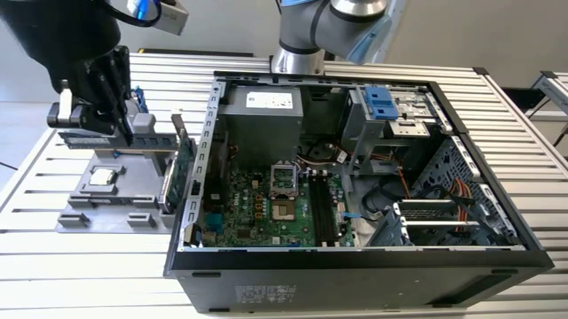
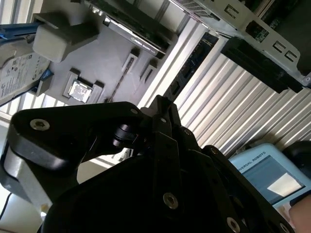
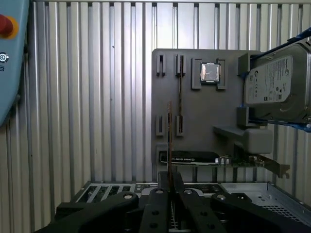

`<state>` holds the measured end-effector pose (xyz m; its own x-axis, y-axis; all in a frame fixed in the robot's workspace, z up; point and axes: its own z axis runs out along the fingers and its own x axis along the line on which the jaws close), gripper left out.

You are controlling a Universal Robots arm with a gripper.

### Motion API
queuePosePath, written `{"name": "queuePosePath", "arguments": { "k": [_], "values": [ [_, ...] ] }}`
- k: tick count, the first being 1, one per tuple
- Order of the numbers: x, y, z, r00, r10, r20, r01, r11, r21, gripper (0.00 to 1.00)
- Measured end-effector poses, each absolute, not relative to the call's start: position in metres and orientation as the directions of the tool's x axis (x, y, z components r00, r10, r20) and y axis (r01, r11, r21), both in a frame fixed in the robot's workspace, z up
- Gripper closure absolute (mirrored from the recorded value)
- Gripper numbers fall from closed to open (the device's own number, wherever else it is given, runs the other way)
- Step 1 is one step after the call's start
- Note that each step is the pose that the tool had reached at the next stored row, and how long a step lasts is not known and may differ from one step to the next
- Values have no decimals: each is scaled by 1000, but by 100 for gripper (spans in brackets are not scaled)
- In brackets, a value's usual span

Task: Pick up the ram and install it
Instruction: 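Pick up the ram and move it above insertion slot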

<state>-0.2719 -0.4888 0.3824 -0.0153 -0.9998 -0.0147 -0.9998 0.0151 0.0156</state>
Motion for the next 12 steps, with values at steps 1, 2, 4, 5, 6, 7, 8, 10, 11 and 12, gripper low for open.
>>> {"name": "queuePosePath", "arguments": {
  "k": [1,2,4,5,6,7,8,10,11,12],
  "values": [
    [-270,-489,382,-16,-1000,-15,-1000,16,16,100],
    [-268,-489,382,-16,-1000,-15,-1000,16,16,100],
    [-265,-489,382,-18,-1000,-14,-1000,17,16,100],
    [-263,-489,382,-18,-1000,-14,-1000,18,16,100],
    [-261,-489,382,-19,-1000,-14,-1000,19,16,100],
    [-260,-489,382,-20,-1000,-14,-1000,20,16,100],
    [-258,-489,382,-21,-1000,-14,-1000,20,16,100],
    [-255,-489,382,-22,-1000,-14,-1000,22,16,100],
    [-253,-489,382,-23,-1000,-14,-1000,23,16,100],
    [-252,-489,382,-25,-1000,-14,-1000,24,16,100]
  ]
}}
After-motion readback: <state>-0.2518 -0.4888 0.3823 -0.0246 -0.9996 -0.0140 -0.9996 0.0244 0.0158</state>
